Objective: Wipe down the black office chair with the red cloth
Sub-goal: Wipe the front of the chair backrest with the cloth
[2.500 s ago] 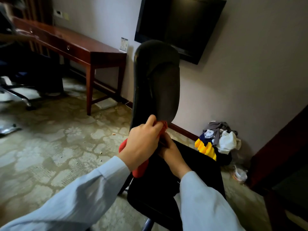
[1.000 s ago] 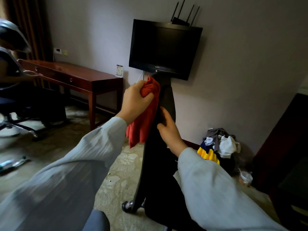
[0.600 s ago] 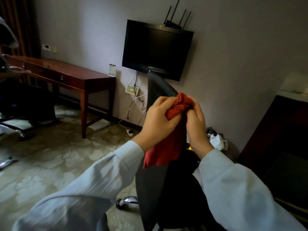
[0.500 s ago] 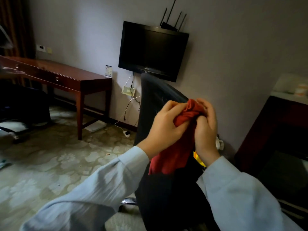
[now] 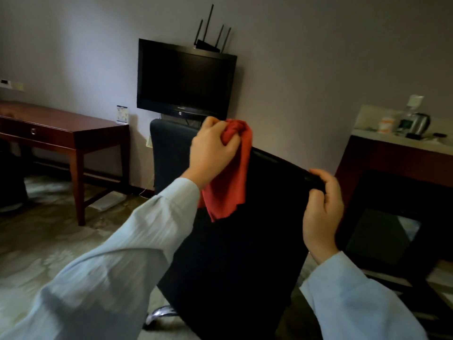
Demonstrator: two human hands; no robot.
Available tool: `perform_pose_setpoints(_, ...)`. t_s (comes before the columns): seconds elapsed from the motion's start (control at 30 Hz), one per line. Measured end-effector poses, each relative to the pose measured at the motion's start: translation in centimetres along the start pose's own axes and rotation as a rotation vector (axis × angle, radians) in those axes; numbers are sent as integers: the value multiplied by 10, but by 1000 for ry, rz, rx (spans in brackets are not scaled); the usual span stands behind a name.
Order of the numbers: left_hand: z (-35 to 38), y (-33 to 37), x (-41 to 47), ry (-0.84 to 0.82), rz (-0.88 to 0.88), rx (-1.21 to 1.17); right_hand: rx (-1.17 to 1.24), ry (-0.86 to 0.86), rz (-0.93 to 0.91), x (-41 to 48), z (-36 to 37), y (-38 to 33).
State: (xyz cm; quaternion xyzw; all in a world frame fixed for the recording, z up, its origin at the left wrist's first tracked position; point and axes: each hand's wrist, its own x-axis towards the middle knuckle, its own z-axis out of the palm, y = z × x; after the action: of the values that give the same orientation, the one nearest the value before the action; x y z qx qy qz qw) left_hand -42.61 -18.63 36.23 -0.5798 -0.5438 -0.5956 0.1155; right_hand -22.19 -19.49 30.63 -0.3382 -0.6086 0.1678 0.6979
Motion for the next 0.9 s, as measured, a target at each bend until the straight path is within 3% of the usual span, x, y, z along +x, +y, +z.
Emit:
perform_pose_setpoints(0.17,-17,-15,13,120,-149,12,-31,40,-46,4,-8,8)
perform_pose_setpoints(0.33,5,23,-9,61,26,158,-20,62,-98,4,-6,14)
perform_pose_setpoints(0.47,26,53,-38,55,16,103,110,43,-86,-2,-6,8)
perform_pose_setpoints(0.57,48,85,-68,4,180,45,268,59,-87,-6,-9,3)
perform_pose_setpoints(0.7,77,117,-98,-62,374,104,620,130,69,-2,-17,-5)
perform_pose_setpoints(0.9,80,101,-94,25,623,262,521,161,79,-8,-17,8)
